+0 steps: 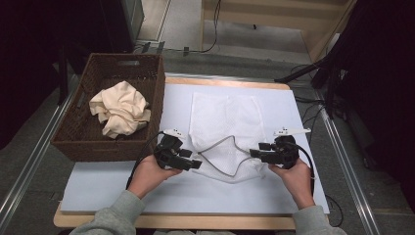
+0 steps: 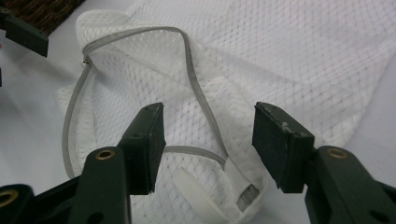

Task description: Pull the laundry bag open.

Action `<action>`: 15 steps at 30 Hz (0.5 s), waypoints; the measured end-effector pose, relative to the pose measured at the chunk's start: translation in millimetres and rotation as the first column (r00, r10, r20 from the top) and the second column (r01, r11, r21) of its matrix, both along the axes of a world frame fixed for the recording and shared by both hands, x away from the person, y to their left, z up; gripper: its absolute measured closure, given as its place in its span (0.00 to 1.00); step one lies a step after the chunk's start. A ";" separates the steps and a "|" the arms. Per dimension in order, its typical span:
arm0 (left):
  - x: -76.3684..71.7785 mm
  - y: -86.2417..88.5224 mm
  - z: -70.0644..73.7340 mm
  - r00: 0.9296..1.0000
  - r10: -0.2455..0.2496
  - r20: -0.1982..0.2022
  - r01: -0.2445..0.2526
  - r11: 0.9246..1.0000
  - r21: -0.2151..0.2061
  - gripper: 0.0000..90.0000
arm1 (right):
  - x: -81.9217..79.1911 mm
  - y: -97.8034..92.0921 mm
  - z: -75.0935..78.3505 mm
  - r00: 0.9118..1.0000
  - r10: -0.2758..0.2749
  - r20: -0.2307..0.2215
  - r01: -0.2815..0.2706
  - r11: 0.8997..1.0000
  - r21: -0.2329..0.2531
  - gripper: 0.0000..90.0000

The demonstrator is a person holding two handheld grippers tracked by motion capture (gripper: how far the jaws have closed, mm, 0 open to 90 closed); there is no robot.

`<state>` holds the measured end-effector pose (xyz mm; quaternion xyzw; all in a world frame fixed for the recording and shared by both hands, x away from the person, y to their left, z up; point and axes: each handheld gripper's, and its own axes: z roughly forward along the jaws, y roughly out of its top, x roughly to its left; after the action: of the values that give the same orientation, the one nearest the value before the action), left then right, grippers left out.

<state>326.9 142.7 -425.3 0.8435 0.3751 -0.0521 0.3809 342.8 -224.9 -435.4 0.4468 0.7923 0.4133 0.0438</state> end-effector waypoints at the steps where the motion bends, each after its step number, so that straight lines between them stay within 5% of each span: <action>1: -0.7 1.0 0.6 1.000 0.000 -0.001 0.000 1.000 0.001 0.40 | 0.9 1.9 0.2 1.000 0.004 0.004 -0.004 1.000 0.000 0.49; 15: -14.0 13.4 4.1 1.000 0.025 -0.008 -0.025 1.000 0.007 0.40 | 10.9 21.0 2.4 0.999 0.049 0.003 -0.049 0.999 -0.007 0.48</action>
<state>312.9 156.1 -421.1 0.8398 0.3874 -0.0494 0.3770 353.7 -203.9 -433.1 0.4267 0.8042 0.4122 0.0363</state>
